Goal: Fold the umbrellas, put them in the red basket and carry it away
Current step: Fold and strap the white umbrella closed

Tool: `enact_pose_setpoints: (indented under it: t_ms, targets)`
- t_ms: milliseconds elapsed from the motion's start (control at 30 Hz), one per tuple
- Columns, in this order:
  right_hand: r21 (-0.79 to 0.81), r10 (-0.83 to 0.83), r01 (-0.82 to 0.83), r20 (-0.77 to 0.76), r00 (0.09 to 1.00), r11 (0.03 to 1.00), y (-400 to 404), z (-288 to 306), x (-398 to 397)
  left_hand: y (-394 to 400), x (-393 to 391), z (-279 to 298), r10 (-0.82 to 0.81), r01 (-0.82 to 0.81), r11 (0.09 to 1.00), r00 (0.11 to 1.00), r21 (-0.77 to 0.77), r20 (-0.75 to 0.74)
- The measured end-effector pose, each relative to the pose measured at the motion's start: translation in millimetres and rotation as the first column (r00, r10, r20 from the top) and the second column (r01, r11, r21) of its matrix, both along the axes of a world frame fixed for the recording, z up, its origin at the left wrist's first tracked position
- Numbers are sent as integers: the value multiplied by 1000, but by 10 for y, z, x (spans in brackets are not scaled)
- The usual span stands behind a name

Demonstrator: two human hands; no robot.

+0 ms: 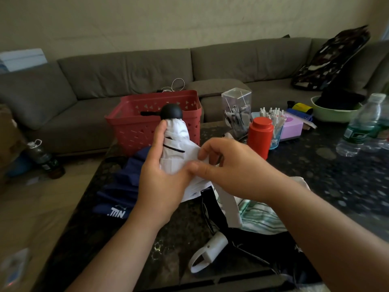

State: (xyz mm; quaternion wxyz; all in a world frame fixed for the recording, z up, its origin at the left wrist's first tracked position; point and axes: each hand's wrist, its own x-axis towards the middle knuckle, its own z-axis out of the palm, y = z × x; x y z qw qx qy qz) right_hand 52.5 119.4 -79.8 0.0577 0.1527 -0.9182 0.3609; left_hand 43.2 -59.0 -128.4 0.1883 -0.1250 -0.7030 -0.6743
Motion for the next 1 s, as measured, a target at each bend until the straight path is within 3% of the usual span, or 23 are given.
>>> enact_pose_setpoints:
  t_ms: [133,333,500,633,733,833,1000]
  targets:
    - [-184,21,4,134,991,983,-6,-44,-85,-17,3,2,-47,46,997,999,65,22]
    - [-202,75,-5,340,938,979,28,-36,-100,22,7,-18,-127,120,983,991,142,38]
    - [-439,226,-16,432,873,898,39,-3,-95,-6,-6,6,-181,173,971,983,167,35]
    - [-479,277,-28,460,844,878,46,-22,-79,-11,2,38,-222,214,964,975,155,34]
    - [-592,374,-55,432,821,804,60,-36,-72,4,30,79,-252,238,952,967,190,49]
    - [-701,377,-51,319,869,711,75,-86,-121,-6,58,156,-283,242,920,955,309,93]
    - [-749,368,-73,236,899,659,-30,-329,-190,27,113,219,-457,349,795,882,496,113]
